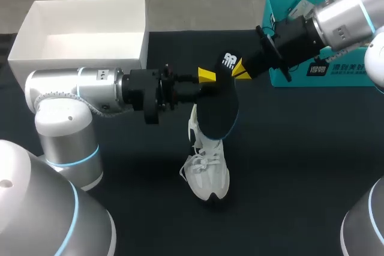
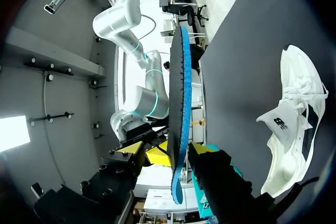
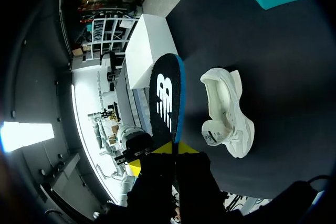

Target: Take the shoe out of the shoebox, open the shoe tongue, remove and reinsert the insole, then place the shoe into the shoebox

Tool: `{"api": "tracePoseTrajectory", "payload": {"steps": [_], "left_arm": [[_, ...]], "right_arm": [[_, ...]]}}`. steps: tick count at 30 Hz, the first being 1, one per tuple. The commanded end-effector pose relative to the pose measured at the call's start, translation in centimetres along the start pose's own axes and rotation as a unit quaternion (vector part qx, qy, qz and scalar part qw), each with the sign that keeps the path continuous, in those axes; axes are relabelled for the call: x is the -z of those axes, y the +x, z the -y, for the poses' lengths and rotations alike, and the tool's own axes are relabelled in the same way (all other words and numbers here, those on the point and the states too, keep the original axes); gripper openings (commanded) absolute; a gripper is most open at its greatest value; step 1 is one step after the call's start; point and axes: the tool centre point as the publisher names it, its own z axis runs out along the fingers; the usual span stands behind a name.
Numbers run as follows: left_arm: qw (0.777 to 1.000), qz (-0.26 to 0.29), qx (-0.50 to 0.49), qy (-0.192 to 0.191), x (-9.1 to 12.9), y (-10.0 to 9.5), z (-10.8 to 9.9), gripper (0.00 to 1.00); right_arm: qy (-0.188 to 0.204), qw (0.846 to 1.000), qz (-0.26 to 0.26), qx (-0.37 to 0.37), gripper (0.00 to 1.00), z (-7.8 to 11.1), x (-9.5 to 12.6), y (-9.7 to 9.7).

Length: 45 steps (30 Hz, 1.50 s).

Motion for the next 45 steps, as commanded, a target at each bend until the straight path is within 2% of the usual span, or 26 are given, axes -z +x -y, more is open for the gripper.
{"api": "tracePoseTrajectory", "payload": {"steps": [1,3,5,6,8,14,15,16,17,24,29,35,41,45], "left_arm": [[1.000,-0.004,0.000,0.005,-0.3,0.2,0.1,0.41],[1.000,-0.007,0.000,0.007,-0.4,0.3,0.2,0.38],[1.000,-0.011,-0.001,0.009,-0.5,0.5,0.2,0.31],[1.000,-0.012,-0.001,0.009,-0.5,0.6,0.3,0.25],[1.000,-0.013,0.000,0.010,-0.5,0.7,0.3,0.00],[1.000,-0.016,-0.002,0.012,-0.5,0.8,0.2,0.00],[1.000,-0.016,-0.003,0.012,-0.5,0.8,0.2,0.00],[1.000,-0.016,-0.003,0.012,-0.5,0.8,0.2,0.00],[1.000,-0.016,-0.003,0.012,-0.5,0.8,0.2,0.00],[1.000,-0.015,-0.002,0.003,0.4,0.4,-0.3,0.00],[1.000,-0.011,0.002,-0.003,0.6,-0.1,-0.6,0.00],[1.000,-0.012,0.006,0.000,1.0,-1.1,-0.9,0.00],[1.000,-0.012,0.009,0.002,1.2,-1.4,-1.1,0.00],[1.000,-0.021,0.009,-0.003,1.2,-1.0,-1.2,0.00]], "right_arm": [[0.001,1.000,0.001,-0.003,0.00,-0.3,-0.7,0.0],[0.001,1.000,0.001,-0.003,0.00,-0.3,-0.7,0.0],[0.002,1.000,0.001,-0.003,0.00,-0.4,-0.7,0.1],[0.002,1.000,0.001,-0.003,0.00,-0.5,-0.6,0.2],[0.000,1.000,0.002,-0.003,0.00,-0.6,-0.5,0.2],[0.004,1.000,-0.016,0.000,0.00,-0.3,-0.1,0.2],[0.007,1.000,-0.020,0.003,0.15,-0.2,0.1,0.2],[0.007,1.000,-0.021,0.005,0.65,-0.1,0.3,0.2],[0.001,1.000,-0.026,0.006,0.98,0.0,0.5,0.1],[-0.050,0.993,-0.099,0.047,1.00,2.8,4.8,-1.1],[-0.063,0.983,-0.134,0.109,1.00,5.6,7.0,-2.0],[-0.081,0.971,-0.167,0.150,1.00,7.7,9.7,-2.7],[-0.078,0.969,-0.164,0.168,1.00,8.4,10.3,-3.9],[-0.086,0.970,-0.125,0.188,1.00,8.5,10.4,-3.8]]}}
